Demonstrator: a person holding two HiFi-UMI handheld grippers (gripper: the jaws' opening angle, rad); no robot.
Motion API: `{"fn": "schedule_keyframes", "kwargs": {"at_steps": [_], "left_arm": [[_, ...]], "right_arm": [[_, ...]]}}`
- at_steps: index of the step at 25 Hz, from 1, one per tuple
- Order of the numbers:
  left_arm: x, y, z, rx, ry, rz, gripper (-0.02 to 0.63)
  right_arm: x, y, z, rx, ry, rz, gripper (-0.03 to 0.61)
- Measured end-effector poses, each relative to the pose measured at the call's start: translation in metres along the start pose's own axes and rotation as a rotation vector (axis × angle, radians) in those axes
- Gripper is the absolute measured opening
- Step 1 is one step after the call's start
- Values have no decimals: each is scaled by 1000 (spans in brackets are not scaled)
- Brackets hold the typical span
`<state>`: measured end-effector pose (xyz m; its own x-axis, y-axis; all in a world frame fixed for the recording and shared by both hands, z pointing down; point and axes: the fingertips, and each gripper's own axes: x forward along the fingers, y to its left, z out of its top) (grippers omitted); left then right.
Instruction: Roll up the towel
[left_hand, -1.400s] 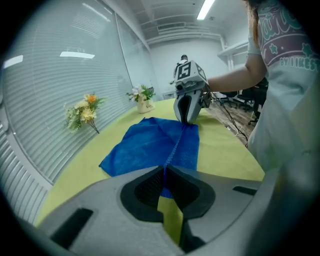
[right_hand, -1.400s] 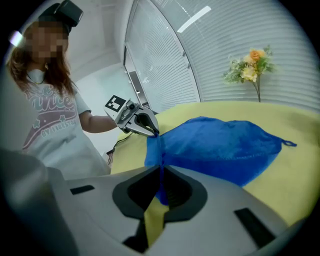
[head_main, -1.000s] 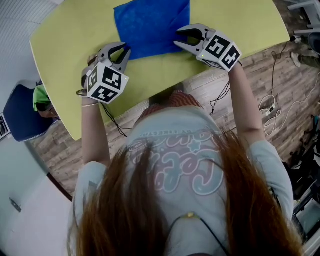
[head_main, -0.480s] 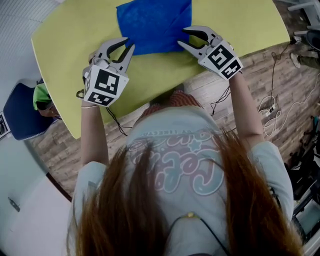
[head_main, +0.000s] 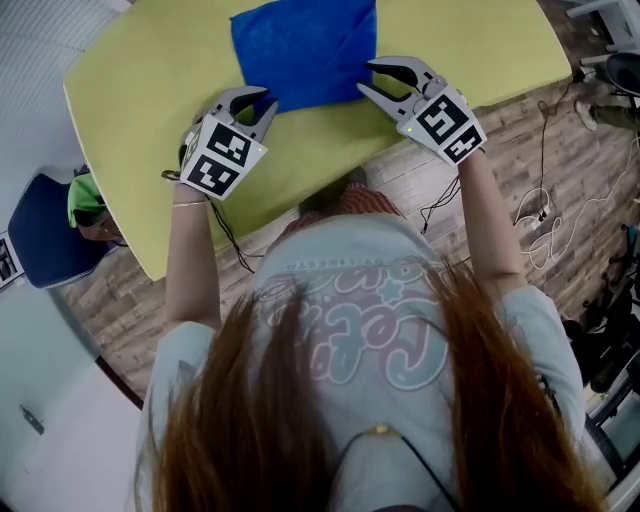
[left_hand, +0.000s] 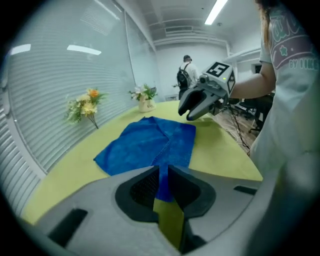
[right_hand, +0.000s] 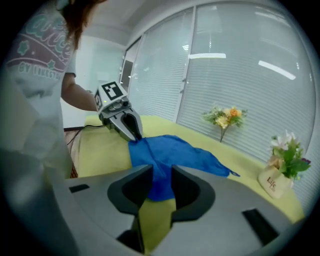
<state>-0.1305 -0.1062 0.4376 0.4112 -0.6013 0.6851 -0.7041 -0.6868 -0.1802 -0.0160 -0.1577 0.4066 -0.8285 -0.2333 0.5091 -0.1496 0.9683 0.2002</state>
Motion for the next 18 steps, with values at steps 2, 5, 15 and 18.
{"fn": "schedule_keyframes", "kwargs": {"at_steps": [2,5,15,18], "left_arm": [[-11,4,8,-3,-67,49,26],[-21,-1,24,39,-142,33,26],[-2,-24,-5,342,11,-83,49],[-4,-21,0,353,2,-78,57]], "right_arm": [[-4,20,7,-69,-24,39,117],[1,44,6,-174,21,105,125],[17,41,-22,-282,202,82,113],[13,39,-22,-352,227,33,90]]}}
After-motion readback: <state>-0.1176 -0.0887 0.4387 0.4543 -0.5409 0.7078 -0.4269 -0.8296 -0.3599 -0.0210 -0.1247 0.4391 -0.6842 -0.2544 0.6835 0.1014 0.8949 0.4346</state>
